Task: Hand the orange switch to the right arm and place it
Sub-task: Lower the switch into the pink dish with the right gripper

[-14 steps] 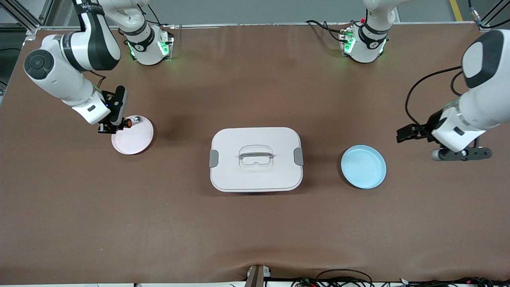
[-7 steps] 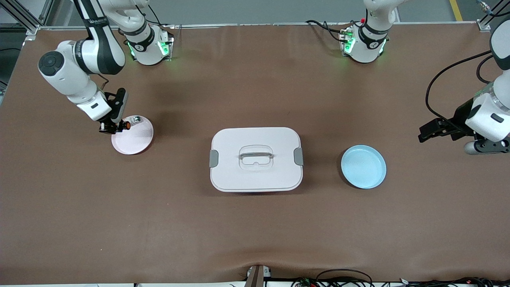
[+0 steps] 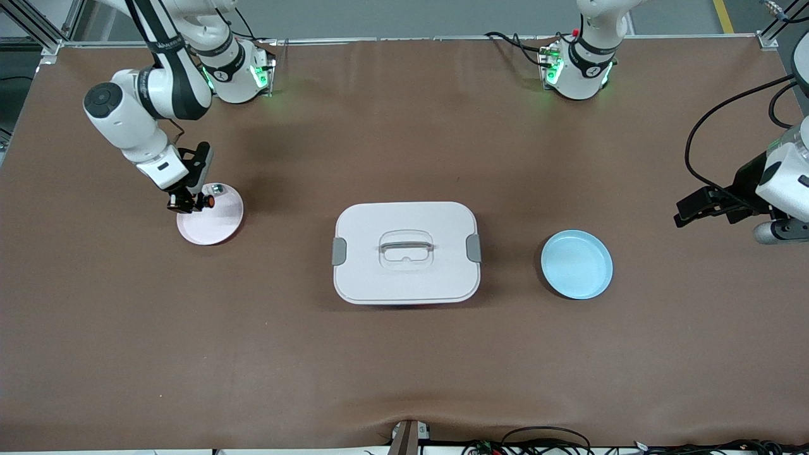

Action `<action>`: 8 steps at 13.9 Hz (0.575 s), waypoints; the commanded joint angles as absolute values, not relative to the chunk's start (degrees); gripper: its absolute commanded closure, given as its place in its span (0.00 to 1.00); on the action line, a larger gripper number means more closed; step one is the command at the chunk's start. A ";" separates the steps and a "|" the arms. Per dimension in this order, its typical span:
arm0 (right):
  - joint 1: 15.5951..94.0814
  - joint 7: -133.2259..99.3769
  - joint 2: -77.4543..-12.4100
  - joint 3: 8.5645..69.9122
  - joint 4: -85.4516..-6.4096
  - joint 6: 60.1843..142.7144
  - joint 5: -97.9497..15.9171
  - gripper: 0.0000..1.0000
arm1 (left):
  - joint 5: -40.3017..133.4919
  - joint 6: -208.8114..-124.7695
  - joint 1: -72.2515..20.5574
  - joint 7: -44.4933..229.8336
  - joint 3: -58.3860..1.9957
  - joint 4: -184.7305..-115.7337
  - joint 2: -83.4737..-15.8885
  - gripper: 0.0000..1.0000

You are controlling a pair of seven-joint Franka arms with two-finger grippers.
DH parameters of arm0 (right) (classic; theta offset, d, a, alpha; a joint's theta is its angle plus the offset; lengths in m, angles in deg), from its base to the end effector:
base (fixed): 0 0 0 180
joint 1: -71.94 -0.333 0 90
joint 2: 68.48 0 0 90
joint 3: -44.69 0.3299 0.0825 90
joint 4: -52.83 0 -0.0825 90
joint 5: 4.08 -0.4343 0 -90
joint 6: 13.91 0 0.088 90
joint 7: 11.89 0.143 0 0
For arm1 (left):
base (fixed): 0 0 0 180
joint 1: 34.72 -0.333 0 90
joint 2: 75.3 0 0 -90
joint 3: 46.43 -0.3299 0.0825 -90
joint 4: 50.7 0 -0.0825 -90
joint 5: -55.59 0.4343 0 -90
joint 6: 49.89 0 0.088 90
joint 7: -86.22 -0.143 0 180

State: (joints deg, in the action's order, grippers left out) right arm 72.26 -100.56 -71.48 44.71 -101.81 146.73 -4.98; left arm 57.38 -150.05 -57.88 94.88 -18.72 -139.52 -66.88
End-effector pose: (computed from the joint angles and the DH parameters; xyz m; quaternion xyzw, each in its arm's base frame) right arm 0.4533 -0.0029 0.1963 0.7199 0.6897 0.0582 0.0527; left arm 0.6624 -0.0312 0.5464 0.9986 0.0370 0.0315 0.0223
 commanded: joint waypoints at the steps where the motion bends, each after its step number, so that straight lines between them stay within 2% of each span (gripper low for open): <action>1: 73.25 -101.28 -66.92 45.21 -102.65 152.71 -4.26 1.00 | 58.22 -149.56 -58.19 94.13 -18.66 -139.46 -67.22 0.00; 5: 73.25 -101.19 -60.94 45.30 -103.18 157.91 -4.26 1.00 | 58.14 -149.56 -56.35 94.57 -19.70 -139.64 -66.95 0.00; 6: 73.34 -101.02 -60.14 45.30 -103.18 159.14 -4.26 1.00 | 58.14 -149.56 -53.65 94.40 -22.41 -139.64 -66.95 0.00; 8: 73.34 -101.01 -59.00 45.30 -103.09 159.50 -4.26 1.00 | 58.14 -149.38 -43.22 93.95 -33.19 -139.64 -67.39 0.00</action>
